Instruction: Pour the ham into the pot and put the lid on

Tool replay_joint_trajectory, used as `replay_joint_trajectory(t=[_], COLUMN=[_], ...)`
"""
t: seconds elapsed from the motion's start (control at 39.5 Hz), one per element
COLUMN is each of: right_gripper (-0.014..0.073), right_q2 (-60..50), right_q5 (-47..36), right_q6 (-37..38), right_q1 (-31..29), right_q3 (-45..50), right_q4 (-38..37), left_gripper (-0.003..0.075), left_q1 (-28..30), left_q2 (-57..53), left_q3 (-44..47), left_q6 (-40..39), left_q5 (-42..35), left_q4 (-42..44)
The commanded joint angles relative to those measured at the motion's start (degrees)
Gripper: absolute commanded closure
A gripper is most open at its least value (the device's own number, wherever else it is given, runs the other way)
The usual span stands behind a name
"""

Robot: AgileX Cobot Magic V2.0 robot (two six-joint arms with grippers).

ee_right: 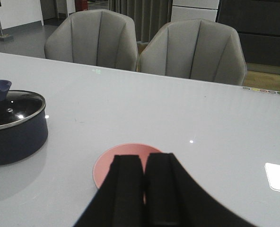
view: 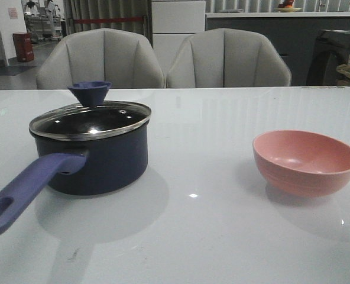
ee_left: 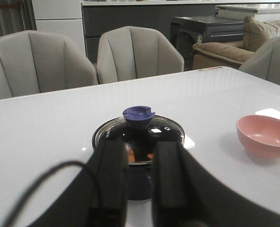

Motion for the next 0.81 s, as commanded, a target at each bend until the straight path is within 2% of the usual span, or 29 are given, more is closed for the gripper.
replay_joint_trajectory(t=[0.0, 0.63, 0.79], right_gripper=[0.0439, 0.0439, 0.0439], right_q2=[0.5, 0.5, 0.5], right_q5=[-4.7, -4.7, -4.7], right_q6=[-0.5, -0.5, -0.5], right_q1=[0.0, 0.0, 0.0], right_q3=[-1.5, -1.5, -1.5], right_q4=[-0.2, -0.2, -0.2], left_gripper=[0.0587, 0.0606, 0.0606], left_q1=[-0.3, -0.2, 5.4], left_q2=[0.6, 0.6, 0.6], left_q3=[-1.4, -0.8, 2.7], left_q6=[0.0, 0.0, 0.0], left_q5=[-5.1, -5.0, -8.0], left_q4=[-1.0, -0.2, 1.7])
